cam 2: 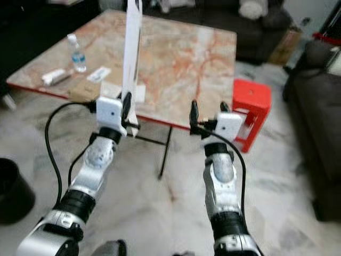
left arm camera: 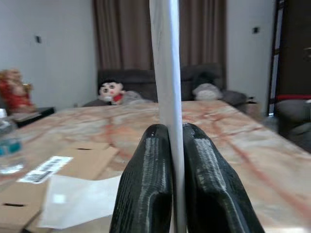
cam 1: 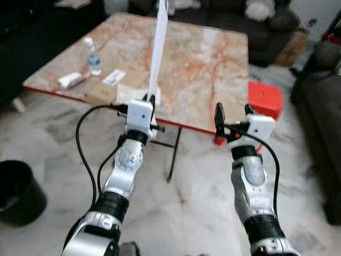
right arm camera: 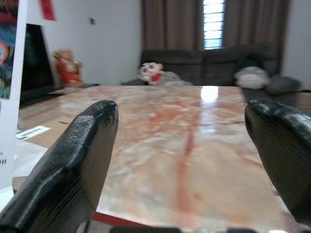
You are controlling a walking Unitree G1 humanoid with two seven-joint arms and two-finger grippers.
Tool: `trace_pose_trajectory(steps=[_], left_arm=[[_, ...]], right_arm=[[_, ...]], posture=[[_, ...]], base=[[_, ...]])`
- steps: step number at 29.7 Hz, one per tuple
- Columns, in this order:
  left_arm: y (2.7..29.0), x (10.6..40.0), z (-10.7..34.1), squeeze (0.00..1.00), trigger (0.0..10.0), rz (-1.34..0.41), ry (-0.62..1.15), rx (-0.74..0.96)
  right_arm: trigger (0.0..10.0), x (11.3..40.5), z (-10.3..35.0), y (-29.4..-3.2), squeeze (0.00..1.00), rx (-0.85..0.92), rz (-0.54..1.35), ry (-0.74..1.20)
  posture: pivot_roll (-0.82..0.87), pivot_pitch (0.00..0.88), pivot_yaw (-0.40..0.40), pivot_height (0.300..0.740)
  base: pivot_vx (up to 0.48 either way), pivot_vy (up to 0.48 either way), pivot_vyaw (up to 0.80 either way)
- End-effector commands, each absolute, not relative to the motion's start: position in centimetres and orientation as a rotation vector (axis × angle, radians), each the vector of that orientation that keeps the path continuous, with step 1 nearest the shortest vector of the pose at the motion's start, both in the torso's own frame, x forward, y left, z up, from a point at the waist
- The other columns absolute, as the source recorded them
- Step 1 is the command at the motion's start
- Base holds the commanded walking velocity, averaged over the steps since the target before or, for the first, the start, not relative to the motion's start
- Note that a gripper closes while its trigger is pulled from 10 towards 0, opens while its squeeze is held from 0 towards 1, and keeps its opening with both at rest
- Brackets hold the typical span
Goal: Picking trash to rubbish bin
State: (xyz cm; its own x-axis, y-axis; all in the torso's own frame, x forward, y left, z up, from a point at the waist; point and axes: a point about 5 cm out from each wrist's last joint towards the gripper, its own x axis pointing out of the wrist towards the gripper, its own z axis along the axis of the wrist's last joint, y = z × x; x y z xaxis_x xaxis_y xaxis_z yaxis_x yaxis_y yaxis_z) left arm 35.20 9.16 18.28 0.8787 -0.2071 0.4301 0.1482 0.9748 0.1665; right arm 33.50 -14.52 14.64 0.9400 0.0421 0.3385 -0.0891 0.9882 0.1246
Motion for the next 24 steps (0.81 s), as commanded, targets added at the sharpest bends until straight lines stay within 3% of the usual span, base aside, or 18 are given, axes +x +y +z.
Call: trace_pose_trajectory(steps=[1,9,24], left_arm=[[8.81,35.20,18.90,0.00,10.0,-0.200,-0.486,0.136],[8.84,35.22,18.93,0.00,10.0,-0.198,-0.485,0.136],[8.97,35.28,19.04,0.00,10.0,-0.194,-0.484,0.125]], right_arm=[[10.0,33.55,14.81,-14.73,0.00,0.143,0.062,-0.344],[10.0,33.56,14.79,-14.65,0.00,0.144,0.063,-0.342],[10.0,33.52,14.55,-14.55,0.00,0.146,0.069,-0.331]], posture=[[0.06,0.125,-0.115,0.740],[0.06,0.124,-0.114,0.740],[0.06,0.127,-0.114,0.740]], base=[[0.000,0.000,0.00],[-0.038,0.000,0.00],[-0.202,0.000,0.00]])
